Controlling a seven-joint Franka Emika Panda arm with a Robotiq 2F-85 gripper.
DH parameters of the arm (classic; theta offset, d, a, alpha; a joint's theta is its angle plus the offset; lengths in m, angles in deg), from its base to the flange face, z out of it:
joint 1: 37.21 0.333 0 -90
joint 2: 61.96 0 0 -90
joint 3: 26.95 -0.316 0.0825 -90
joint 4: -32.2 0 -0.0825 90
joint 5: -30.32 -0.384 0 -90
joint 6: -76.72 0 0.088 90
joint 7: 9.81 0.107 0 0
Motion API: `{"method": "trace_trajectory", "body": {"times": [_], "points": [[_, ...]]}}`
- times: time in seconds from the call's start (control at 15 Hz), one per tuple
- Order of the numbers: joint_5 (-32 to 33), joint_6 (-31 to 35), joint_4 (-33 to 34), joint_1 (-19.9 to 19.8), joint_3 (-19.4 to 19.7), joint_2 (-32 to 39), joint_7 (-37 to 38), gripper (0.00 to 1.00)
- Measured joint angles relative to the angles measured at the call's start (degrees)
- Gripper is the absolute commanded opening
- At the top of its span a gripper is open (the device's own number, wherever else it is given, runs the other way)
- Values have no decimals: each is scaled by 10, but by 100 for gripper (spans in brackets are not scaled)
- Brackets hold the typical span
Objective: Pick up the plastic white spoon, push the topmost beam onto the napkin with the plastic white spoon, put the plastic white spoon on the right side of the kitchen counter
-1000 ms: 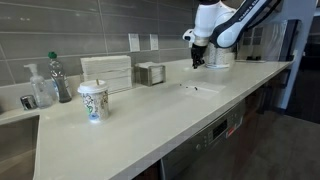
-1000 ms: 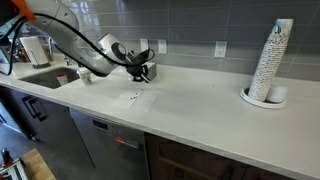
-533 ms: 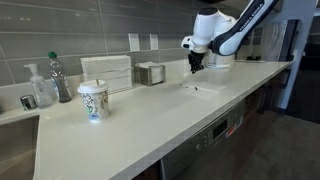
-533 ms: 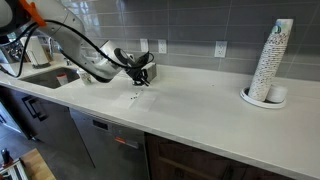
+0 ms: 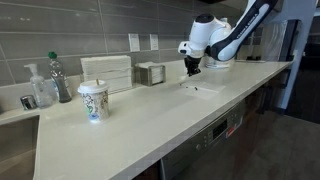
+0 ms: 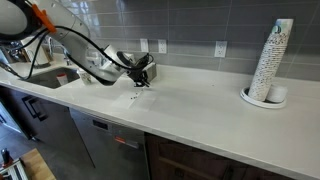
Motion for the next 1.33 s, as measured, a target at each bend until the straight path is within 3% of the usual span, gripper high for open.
{"method": "trace_trajectory", "body": {"times": [1.33], "points": [[16,0,30,0,-7,36,-3,3]]}}
